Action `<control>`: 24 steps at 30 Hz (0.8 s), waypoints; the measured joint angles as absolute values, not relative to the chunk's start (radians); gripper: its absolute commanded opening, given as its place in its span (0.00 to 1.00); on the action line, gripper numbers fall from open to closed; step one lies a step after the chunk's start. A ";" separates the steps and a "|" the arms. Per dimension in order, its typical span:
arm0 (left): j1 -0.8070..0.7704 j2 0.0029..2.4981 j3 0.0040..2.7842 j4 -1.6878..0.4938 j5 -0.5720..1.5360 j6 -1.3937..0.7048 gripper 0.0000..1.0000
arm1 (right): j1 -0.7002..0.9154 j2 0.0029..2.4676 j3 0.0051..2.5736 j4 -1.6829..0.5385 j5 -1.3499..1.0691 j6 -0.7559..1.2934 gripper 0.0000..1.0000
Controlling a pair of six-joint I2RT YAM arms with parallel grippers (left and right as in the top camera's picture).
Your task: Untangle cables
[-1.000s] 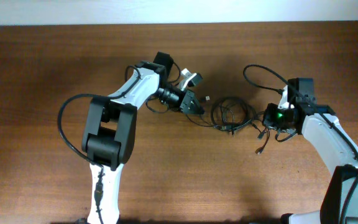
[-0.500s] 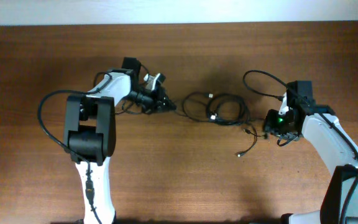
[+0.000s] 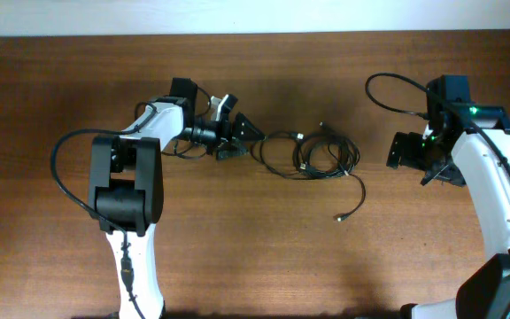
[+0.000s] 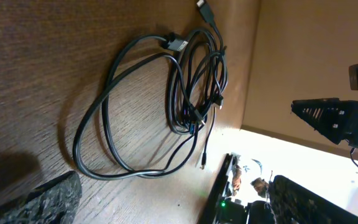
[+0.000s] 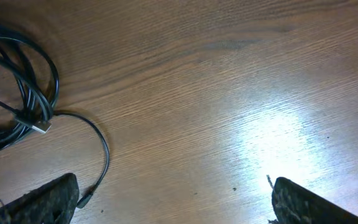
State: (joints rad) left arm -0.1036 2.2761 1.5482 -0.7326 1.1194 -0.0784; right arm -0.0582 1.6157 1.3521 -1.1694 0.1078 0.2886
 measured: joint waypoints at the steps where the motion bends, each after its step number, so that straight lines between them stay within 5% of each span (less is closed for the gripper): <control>1: -0.104 2.276 1.548 -0.731 1.122 -0.075 0.98 | -0.058 1.616 1.350 -1.149 0.087 0.289 0.99; 3: -0.104 2.276 1.548 -0.731 1.123 -0.072 1.00 | -0.057 1.619 1.349 -1.073 -0.011 0.289 1.00; 5: -0.104 2.276 1.548 -0.732 1.121 -0.071 0.99 | -0.046 1.628 1.349 -1.030 -0.047 0.288 0.89; 6: -0.104 2.276 1.548 -0.733 1.116 -0.071 1.00 | -0.030 1.645 1.349 -1.006 -0.058 0.285 0.72; 8: -0.104 2.276 1.548 -0.733 1.110 -0.071 1.00 | 0.005 1.696 1.348 -0.963 -0.073 0.289 0.20; 9: -0.104 2.276 1.548 -0.735 1.110 -0.071 1.00 | 0.012 1.710 1.348 -0.946 -0.069 0.289 0.17; 16: -0.104 2.276 1.546 -0.736 1.107 -0.071 1.00 | 0.022 1.903 1.348 -0.823 -0.017 0.289 0.17; 20: -0.104 2.276 1.546 -0.735 1.107 -0.071 1.00 | 0.022 1.969 1.348 -0.777 -0.091 0.262 0.35; 24: -0.104 2.276 1.546 -0.736 1.107 -0.071 1.00 | 0.022 1.976 1.348 -0.765 -0.130 0.250 0.38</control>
